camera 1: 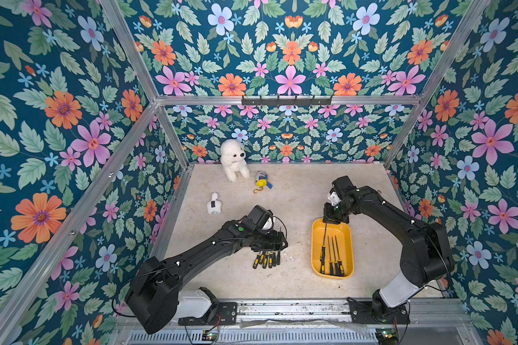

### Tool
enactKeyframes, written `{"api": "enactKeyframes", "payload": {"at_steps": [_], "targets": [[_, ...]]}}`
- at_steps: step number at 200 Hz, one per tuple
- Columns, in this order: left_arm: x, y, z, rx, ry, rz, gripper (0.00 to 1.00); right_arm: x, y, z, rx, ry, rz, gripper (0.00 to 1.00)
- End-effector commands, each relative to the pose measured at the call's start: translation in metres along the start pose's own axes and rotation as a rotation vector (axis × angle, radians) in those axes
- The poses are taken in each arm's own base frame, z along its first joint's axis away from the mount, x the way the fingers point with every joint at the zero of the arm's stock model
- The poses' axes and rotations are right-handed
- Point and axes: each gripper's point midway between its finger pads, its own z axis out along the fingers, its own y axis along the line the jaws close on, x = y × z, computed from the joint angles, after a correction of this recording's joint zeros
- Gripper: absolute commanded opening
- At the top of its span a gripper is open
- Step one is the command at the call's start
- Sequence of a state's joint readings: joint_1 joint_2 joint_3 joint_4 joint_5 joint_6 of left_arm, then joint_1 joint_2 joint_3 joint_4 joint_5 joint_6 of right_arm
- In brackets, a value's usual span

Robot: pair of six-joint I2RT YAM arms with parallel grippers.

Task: Put the file tool into the storage box
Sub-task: Place the file tool in the storage box.

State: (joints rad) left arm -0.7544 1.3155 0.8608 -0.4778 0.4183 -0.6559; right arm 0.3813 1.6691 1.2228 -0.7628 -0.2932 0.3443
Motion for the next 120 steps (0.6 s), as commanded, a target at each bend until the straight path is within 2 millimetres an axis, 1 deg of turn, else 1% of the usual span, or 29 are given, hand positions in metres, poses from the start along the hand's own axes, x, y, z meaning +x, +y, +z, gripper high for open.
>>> {"api": "enactKeyframes", "payload": {"at_steps": [1,52,76,120], "targets": [[-0.001,0.003,0.000,-0.012,-0.015,-0.005,0.84,0.006,-0.002,0.017,0.015,0.033,-0.023,0.00],[0.004,0.012,0.002,-0.036,-0.015,-0.027,0.84,0.016,0.002,0.044,0.051,0.082,-0.053,0.00],[0.006,0.015,0.002,-0.040,-0.017,-0.031,0.84,0.019,0.002,0.051,0.045,0.088,-0.045,0.00],[0.009,0.019,0.005,-0.049,-0.012,-0.038,0.84,0.025,-0.004,0.066,0.056,0.110,-0.041,0.00]]}}
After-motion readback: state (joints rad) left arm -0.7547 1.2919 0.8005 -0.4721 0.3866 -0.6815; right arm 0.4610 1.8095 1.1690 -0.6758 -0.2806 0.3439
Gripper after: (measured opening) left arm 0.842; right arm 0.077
